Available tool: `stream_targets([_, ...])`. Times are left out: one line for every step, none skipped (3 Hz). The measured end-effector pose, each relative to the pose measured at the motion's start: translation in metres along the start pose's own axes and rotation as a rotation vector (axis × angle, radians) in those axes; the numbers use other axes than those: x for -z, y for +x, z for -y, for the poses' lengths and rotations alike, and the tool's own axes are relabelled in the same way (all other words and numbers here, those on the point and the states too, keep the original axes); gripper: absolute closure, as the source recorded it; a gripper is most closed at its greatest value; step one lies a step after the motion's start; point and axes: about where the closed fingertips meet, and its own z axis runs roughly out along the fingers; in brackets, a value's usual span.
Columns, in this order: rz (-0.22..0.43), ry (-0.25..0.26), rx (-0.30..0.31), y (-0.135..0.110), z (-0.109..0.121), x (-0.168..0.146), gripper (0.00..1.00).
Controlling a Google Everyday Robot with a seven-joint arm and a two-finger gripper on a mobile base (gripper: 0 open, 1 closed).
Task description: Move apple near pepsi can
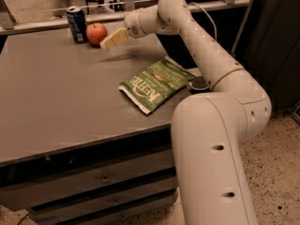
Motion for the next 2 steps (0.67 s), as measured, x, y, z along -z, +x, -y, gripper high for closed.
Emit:
stream_targets([0.029, 0.054, 0.028, 0.005, 0.011, 0.068, 0.00])
stream_targets([0.019, 0.096, 0.022, 0.024, 0.024, 0.107, 0.00])
